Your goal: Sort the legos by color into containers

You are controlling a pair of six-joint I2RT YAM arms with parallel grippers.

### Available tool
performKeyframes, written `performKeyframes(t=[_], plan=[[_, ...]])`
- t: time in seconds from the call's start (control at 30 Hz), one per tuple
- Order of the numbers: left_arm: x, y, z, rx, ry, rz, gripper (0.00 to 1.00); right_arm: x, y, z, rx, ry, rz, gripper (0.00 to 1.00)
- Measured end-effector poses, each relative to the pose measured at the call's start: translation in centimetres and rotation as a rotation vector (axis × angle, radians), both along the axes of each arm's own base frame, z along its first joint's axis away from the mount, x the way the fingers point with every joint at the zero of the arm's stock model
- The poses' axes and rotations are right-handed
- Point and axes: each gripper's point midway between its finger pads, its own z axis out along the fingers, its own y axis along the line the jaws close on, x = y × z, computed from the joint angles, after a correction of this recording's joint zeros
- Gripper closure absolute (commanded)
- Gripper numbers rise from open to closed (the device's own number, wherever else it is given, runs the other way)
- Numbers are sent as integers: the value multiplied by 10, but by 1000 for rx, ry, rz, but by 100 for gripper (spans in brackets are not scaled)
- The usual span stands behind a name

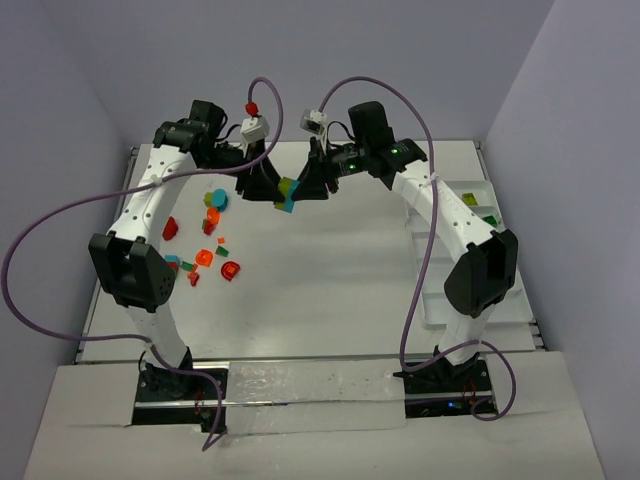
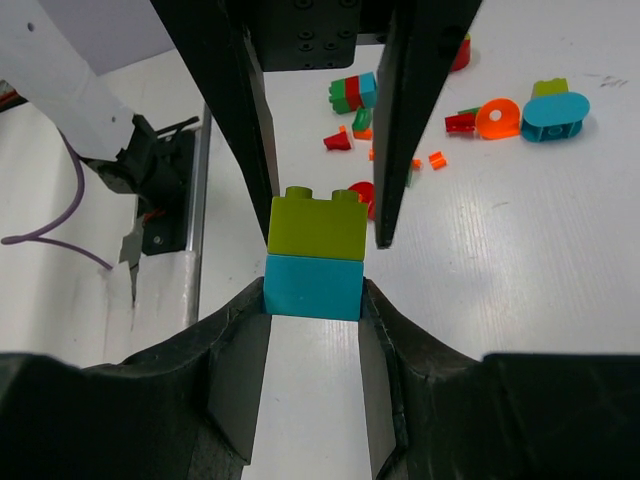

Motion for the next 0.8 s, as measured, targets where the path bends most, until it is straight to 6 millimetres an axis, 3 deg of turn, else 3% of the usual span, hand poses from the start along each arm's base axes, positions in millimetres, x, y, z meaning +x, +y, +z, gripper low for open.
performKeyframes(t=[0.1, 0.2, 0.27, 0.53, 0.63, 0.8], plan=[[-3, 1, -2, 3, 2, -8, 63, 1, -1, -1, -7, -8, -6, 100], [-4, 1, -2, 1, -1, -15, 91, 1, -1, -1, -10, -11, -8, 100], [-4, 1, -3, 2, -3, -17, 99, 1, -2, -2, -13, -14, -10, 100], [0, -5, -7, -27, 23, 0, 100, 3, -16, -7, -47, -43, -46, 100], [8, 4, -20, -21, 83, 83, 100, -1, -37, -16, -93, -35, -77, 100], [50, 34, -30, -11, 87, 255, 100, 1, -88, -18, -158, -49, -179, 100]])
